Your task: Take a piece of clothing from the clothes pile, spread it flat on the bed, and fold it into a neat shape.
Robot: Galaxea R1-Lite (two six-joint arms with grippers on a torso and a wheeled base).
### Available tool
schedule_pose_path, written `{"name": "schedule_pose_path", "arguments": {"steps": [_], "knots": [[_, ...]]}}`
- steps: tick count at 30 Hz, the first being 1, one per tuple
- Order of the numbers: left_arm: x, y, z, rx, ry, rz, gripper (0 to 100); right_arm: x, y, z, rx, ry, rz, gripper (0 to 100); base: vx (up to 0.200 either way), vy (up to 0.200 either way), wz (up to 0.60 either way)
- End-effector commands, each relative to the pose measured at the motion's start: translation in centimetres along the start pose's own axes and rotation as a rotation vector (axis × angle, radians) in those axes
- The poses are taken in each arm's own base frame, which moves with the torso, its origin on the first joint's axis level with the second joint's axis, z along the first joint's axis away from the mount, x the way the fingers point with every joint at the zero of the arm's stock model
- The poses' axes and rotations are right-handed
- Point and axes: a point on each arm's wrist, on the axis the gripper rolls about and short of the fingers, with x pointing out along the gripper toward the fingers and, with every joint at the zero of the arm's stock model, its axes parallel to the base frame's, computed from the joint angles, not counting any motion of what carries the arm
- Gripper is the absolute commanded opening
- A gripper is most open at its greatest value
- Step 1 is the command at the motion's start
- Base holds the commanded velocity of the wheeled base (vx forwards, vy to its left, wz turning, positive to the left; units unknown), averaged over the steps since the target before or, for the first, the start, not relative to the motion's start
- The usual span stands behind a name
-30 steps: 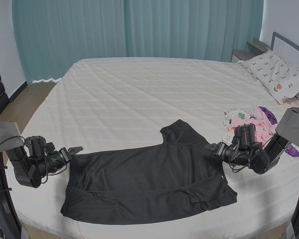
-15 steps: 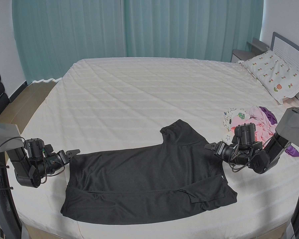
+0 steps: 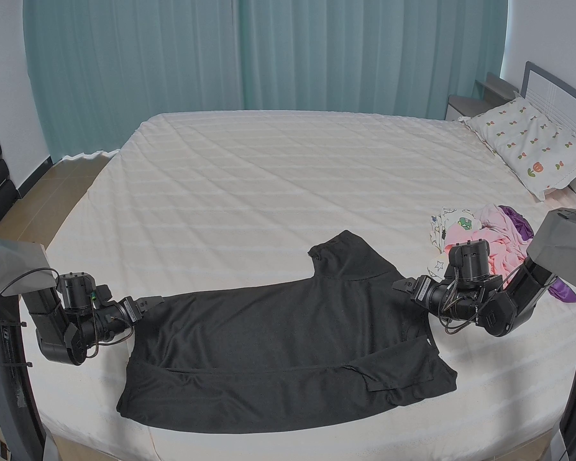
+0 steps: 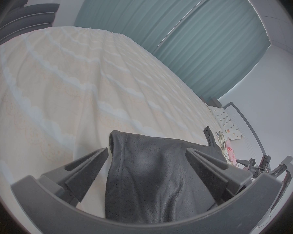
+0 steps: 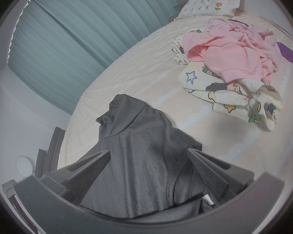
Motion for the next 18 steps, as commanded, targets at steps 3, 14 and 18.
{"name": "schedule_pose_path", "arguments": {"steps": [3, 14, 18], "knots": [[0.2, 0.2, -0.3, -0.004, 0.003, 0.002, 100, 0.2, -0.1, -0.2, 0.0, 0.006, -0.003, 100, 0.0, 0.0, 0.0], [0.3, 0.4, 0.4, 0.009, -0.09, 0.083, 0, 1.1, 1.7, 2.1, -0.052, -0.018, 0.018, 100, 0.0, 0.0, 0.0], [0.0, 0.3, 0.4, -0.007, -0.107, 0.085, 0, 2.8, 1.9, 2.3, -0.06, -0.006, 0.014, 100, 0.0, 0.0, 0.0]]}}
